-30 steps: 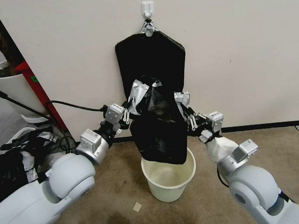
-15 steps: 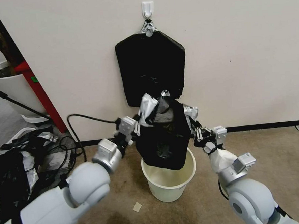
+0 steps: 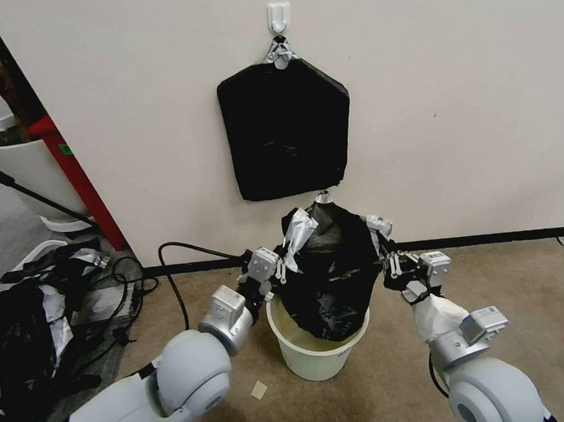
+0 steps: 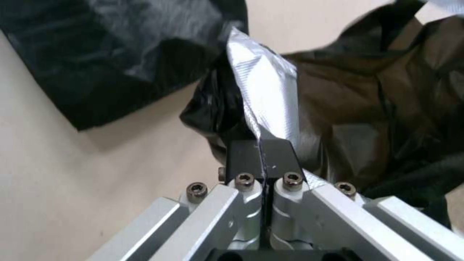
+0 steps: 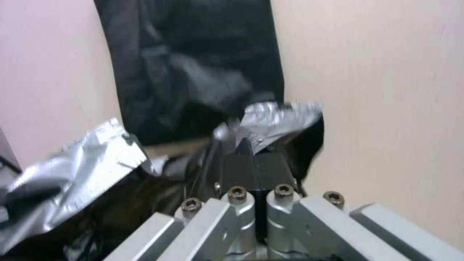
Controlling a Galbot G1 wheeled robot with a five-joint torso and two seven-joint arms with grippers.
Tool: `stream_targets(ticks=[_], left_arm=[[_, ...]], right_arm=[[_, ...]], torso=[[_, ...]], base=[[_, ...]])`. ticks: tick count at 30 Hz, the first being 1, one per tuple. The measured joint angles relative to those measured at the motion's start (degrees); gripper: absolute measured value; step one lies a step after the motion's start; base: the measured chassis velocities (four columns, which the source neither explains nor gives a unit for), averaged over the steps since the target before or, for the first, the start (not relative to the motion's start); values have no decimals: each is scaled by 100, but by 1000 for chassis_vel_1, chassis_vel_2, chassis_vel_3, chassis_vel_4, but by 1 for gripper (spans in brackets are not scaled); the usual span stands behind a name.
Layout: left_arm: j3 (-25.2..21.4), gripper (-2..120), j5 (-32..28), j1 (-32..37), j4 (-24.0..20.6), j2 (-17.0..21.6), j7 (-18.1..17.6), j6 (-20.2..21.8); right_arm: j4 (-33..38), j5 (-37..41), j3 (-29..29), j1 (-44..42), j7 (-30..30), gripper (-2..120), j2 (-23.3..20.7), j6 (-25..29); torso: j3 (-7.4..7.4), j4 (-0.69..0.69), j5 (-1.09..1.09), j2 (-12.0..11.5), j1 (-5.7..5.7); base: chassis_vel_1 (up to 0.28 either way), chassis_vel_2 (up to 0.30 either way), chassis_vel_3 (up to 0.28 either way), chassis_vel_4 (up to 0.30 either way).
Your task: Place a trash bag onto the trash bin.
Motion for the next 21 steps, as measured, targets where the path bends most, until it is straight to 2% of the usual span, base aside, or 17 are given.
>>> stream_targets(ticks=[9,15,17,19,21], left_arm=[[-198,0,139,546,278,25,-73,-12],[-265,0,204,1044,319,-138,-294,102],[-317,0,209,1279,85,-146,-500,347],[-328,0,195,1340,11,-130,-552,415],[-350,0,102,1488,-201,-48,-732,628]], right_arm=[[-526,-34,-249,-31,144,0,338,59],[-613,16,-538,-226,782,0,335,-290],[-358,173,-712,-318,1301,0,237,-788],[-286,241,-762,-325,1435,0,200,-946],[-69,498,-917,-293,1819,0,99,-1433]], torso=[[0,1,2,0,1],[1,0,1,0,1],[0,0,1,0,0],[0,0,1,0,1],[0,0,1,0,0]], base=[[0,0,0,0],[0,0,0,0],[0,0,0,0],[0,0,0,0],[0,0,0,0]])
